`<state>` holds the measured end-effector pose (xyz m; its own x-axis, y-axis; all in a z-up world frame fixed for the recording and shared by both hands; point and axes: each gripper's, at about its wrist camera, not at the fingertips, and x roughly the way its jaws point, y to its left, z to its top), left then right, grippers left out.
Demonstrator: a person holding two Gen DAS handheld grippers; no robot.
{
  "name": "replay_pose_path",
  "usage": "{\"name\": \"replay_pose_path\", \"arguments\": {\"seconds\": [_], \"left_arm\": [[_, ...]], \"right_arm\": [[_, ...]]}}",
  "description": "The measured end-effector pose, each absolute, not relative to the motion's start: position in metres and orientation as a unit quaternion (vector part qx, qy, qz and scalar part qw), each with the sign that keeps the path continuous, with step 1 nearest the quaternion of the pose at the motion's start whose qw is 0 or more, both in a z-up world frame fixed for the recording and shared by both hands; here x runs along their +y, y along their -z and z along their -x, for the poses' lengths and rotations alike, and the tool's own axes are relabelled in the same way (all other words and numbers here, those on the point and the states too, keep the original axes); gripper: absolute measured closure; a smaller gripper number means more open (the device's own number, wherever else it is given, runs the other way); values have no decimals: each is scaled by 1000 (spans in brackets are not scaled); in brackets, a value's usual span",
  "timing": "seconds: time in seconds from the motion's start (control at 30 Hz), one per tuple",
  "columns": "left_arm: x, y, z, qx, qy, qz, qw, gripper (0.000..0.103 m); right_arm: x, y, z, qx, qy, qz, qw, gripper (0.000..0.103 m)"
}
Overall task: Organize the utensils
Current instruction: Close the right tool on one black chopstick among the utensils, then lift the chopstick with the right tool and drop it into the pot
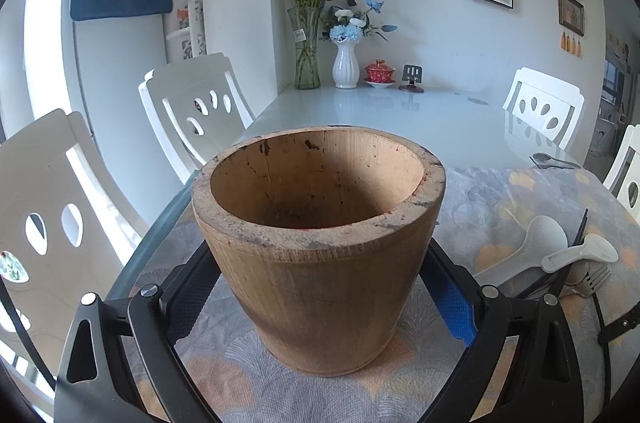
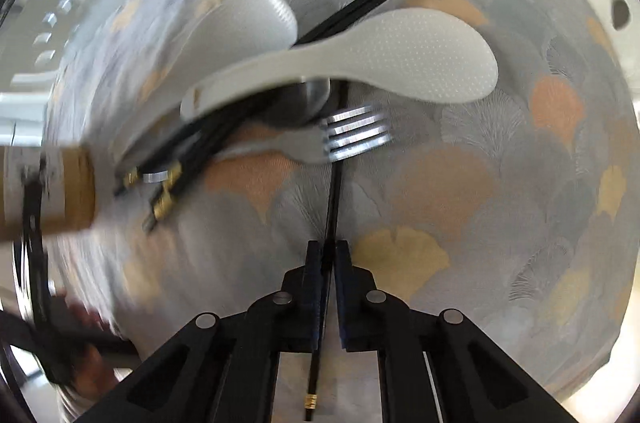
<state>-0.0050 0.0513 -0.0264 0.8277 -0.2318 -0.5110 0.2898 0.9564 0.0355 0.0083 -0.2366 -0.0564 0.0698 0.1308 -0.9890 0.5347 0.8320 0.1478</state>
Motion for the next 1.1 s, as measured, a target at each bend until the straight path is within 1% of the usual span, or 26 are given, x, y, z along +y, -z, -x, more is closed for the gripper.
{"name": "replay_pose_path", "arguments": {"seconds": [0.17, 0.27, 0.4, 0.6, 0.73, 0.83, 1.1], "left_arm": [[52, 26, 5, 260, 137, -54, 954, 6], [53, 26, 4, 259, 136, -55, 955, 6], [53, 26, 4, 259, 136, -55, 955, 6], [53, 26, 4, 259, 137, -55, 955, 6], [54, 26, 4, 259, 136, -55, 955, 6], [54, 26, 4, 259, 136, -55, 955, 6], [54, 26, 4, 259, 136, -55, 955, 6]], "right_arm": [[-258, 61, 9, 652, 155, -311, 674, 97], [-262, 62, 11, 650, 160, -301, 680, 97], [-239, 64, 5, 645, 159, -291, 689, 98], [-238, 68, 47, 641, 149, -352, 665, 98], [-220, 69, 69, 631, 120, -396, 657, 98], [-211, 58, 75, 620, 109, -384, 675, 98], [-199, 33, 51, 603, 75, -333, 721, 98]]}}
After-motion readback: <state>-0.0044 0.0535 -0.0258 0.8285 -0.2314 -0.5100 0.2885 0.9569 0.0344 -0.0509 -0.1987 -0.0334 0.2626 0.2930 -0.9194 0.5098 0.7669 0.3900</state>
